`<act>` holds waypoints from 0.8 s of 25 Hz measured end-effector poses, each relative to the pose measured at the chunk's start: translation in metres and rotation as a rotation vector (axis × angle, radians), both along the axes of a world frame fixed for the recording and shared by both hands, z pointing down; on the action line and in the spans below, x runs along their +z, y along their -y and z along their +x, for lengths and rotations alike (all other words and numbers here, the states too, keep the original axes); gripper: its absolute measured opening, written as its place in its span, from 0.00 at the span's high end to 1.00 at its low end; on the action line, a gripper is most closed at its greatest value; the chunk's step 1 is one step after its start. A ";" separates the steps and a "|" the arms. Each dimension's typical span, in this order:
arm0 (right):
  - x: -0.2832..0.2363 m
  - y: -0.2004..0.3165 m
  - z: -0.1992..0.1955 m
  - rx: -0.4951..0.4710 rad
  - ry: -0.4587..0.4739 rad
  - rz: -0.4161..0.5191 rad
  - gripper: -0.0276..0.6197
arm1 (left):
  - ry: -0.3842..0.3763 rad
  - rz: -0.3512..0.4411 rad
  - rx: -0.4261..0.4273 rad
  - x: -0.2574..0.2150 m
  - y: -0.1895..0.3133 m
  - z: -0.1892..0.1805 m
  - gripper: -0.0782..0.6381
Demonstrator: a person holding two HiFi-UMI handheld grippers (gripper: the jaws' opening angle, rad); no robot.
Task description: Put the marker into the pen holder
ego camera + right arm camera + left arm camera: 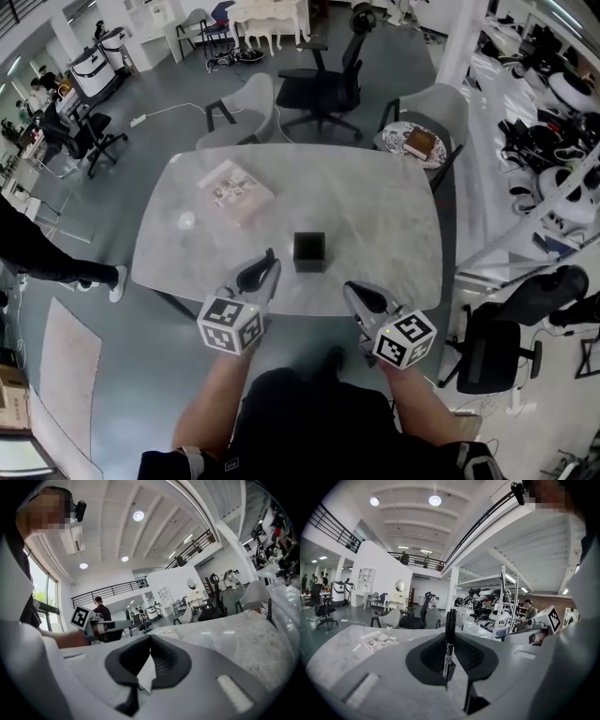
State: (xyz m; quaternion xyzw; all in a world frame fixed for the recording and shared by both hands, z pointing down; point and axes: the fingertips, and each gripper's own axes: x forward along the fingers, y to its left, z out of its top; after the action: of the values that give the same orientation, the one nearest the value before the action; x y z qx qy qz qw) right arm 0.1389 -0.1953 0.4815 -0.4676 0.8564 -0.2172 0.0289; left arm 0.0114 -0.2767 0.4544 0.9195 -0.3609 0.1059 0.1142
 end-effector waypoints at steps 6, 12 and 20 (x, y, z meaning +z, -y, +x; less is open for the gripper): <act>0.010 0.013 -0.009 -0.039 -0.029 -0.028 0.95 | -0.045 -0.023 0.007 0.008 0.024 0.010 0.81; 0.008 0.034 -0.002 0.039 -0.062 -0.056 0.95 | -0.103 -0.034 0.068 0.014 0.048 0.012 0.81; 0.034 0.069 -0.020 0.102 -0.020 -0.156 0.95 | -0.196 -0.127 0.100 0.054 0.081 -0.002 0.81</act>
State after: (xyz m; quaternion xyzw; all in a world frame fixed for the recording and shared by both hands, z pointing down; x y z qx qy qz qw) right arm 0.1186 -0.2643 0.5159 -0.5136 0.8121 -0.2770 -0.0049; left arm 0.0093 -0.3574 0.5081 0.9332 -0.2943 0.0437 0.2015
